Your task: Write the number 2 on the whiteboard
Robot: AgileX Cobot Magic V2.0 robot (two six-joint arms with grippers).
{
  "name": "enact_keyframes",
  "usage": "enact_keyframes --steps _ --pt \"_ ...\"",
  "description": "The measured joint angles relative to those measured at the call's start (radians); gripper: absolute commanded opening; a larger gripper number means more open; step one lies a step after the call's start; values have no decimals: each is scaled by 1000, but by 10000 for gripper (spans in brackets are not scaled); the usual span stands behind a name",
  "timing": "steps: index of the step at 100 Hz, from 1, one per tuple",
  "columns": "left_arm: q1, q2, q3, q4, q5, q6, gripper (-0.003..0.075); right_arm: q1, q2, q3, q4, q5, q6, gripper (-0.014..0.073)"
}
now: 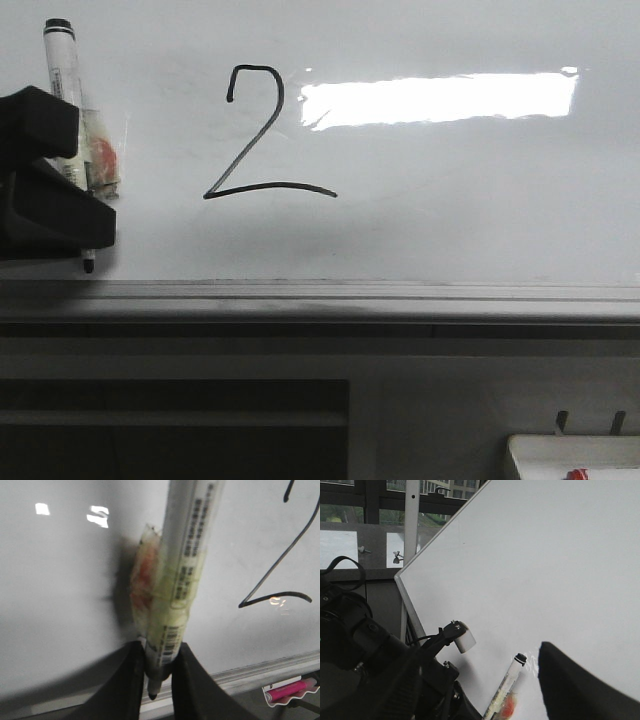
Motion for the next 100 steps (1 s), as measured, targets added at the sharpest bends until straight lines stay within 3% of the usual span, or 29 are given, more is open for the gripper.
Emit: enact_keyframes --steps 8,25,32,79,84,90,100 --pt "0 0 0 0 0 0 59 0 0 0 0 2 0 432" --pt "0 0 0 0 -16 0 326 0 0 0 0 20 0 432" --pt "0 0 0 2 -33 0 365 0 0 0 0 29 0 432" --pt "0 -91 -1 38 20 -2 365 0 0 0 0 44 -2 418" --pt "0 -120 -1 53 35 -2 363 0 -2 0 0 46 -2 374" --pt "0 -163 -1 73 56 -2 309 0 -9 0 0 47 -2 254" --pt "0 -244 -1 99 99 -2 75 0 -37 0 0 51 -2 -7"
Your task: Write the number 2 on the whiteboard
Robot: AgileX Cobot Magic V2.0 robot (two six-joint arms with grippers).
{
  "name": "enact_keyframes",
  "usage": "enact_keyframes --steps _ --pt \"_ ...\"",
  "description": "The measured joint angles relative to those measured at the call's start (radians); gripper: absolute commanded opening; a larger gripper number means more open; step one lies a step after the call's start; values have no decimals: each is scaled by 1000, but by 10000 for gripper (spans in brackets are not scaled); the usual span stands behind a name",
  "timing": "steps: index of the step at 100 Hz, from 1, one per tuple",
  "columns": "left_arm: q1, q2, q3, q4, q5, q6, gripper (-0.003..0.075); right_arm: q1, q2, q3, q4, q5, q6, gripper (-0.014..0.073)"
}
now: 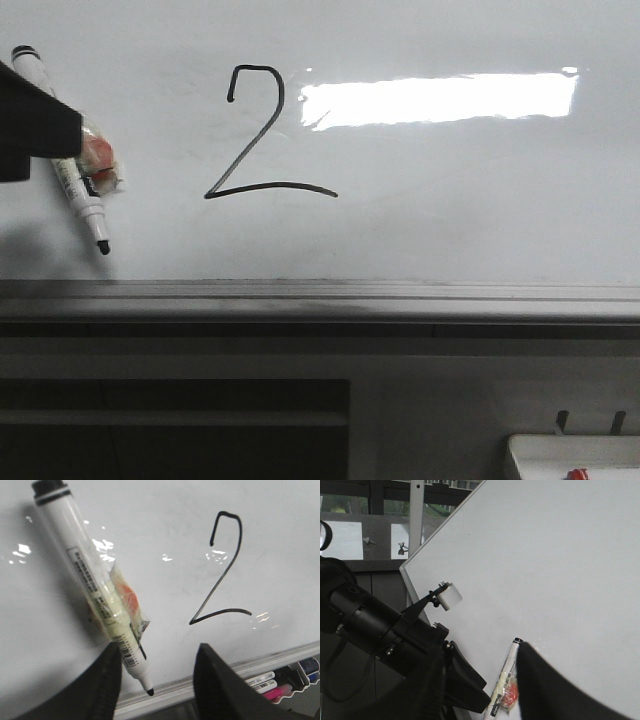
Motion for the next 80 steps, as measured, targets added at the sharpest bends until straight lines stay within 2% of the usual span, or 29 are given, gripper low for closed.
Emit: enact_keyframes --steps 3,5,27,52,67,80 --pt "0 -24 0 8 11 0 8 0 -12 0 0 2 0 -78" --pt "0 -43 0 15 18 0 -20 0 -21 0 0 2 0 -75" --pt "0 -252 8 113 39 0 -20 0 -157 72 -9 -44 -22 -70" --pt "0 -481 98 295 39 2 -20 0 -432 354 -72 -216 -52 -70" --pt "0 -630 165 408 39 2 -20 0 -593 532 -75 -229 -52 -70" --pt "0 -711 187 434 39 2 -20 0 -702 630 -75 -229 -52 -71"
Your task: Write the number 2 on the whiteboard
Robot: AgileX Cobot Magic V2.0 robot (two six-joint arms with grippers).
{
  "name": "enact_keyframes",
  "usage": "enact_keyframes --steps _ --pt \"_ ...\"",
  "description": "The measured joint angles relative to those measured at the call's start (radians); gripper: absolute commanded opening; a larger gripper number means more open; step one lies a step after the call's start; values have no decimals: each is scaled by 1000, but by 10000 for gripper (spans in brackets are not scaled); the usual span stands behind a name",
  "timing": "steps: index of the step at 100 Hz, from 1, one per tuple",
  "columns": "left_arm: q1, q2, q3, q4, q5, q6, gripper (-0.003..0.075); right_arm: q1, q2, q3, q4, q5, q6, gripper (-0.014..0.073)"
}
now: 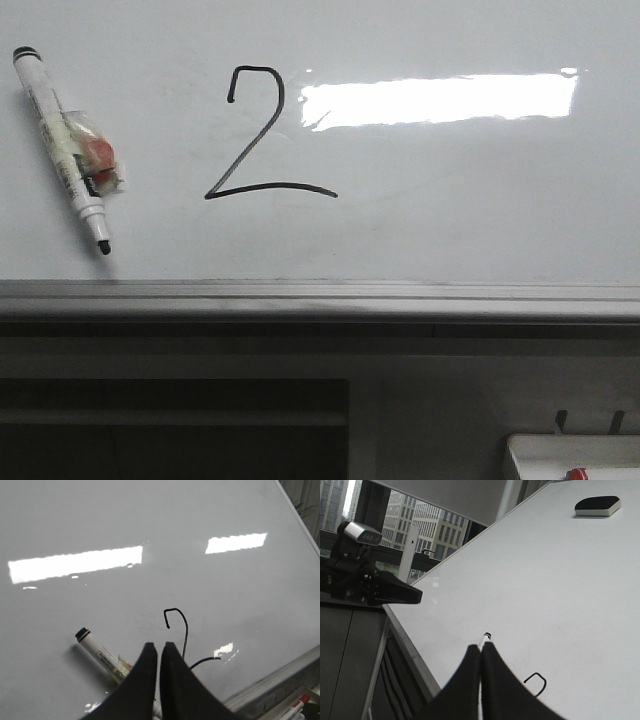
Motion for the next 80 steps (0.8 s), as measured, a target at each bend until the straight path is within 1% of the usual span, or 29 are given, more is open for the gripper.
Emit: enact_keyframes --steps 18,80 --pt "0 -24 0 2 -2 0 -20 0 -61 43 0 0 0 -71" --pt "10 -28 11 -12 0 4 -20 0 -61 49 0 0 0 -71"
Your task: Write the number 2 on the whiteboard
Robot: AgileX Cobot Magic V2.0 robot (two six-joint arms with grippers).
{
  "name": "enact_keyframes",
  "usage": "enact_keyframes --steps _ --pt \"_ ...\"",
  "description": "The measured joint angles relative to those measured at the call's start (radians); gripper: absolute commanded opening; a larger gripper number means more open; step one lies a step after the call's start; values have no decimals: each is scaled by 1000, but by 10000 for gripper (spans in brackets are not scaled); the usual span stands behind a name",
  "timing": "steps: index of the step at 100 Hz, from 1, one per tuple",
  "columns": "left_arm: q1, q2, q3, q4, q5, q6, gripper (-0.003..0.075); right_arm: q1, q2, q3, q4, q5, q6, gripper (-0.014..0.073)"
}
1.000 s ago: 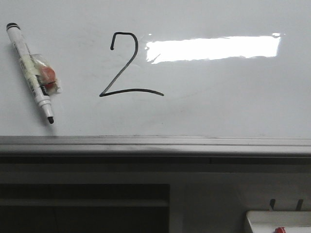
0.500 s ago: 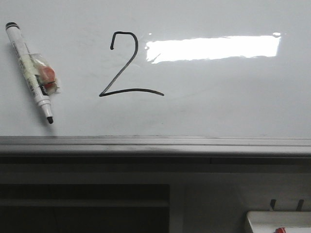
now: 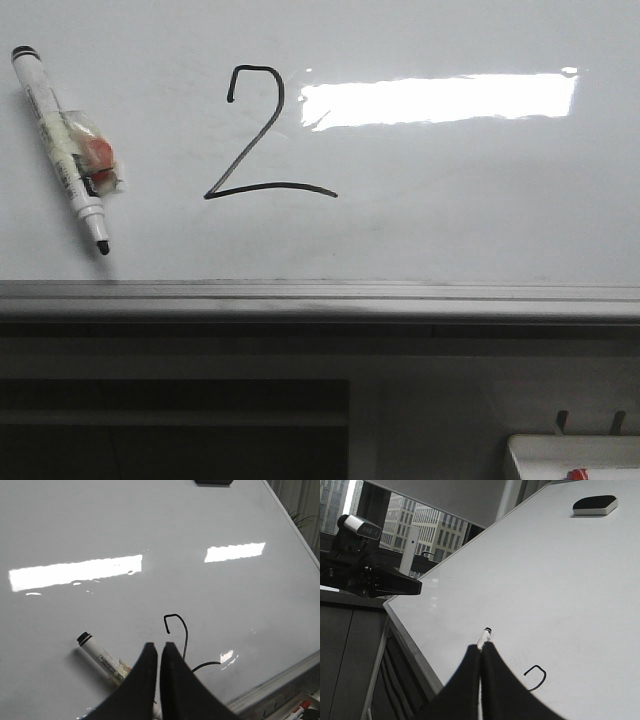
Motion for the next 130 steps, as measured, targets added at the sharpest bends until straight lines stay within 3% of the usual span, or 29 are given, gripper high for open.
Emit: enact_keyframes --steps 12,25,48,62,85,110,130 --pt "60 -22 2 -116 2 189 -20 0 0 0 0 0 0 -71" --pt "201 -41 6 -234 3 409 -20 0 0 0 0 0 0 -71" --pt "464 -45 69 -356 3 409 -20 0 0 0 0 0 -1 -71" --pt "565 -64 120 -401 3 400 -20 0 0 0 0 0 -1 -71" --pt "594 -155 210 -412 48 367 -20 0 0 0 0 0 -1 -71" --pt "595 -155 210 -411 289 363 -20 0 -2 0 0 0 -1 -71" --pt "595 -155 210 -410 292 363 -20 0 -2 0 0 0 -1 -71"
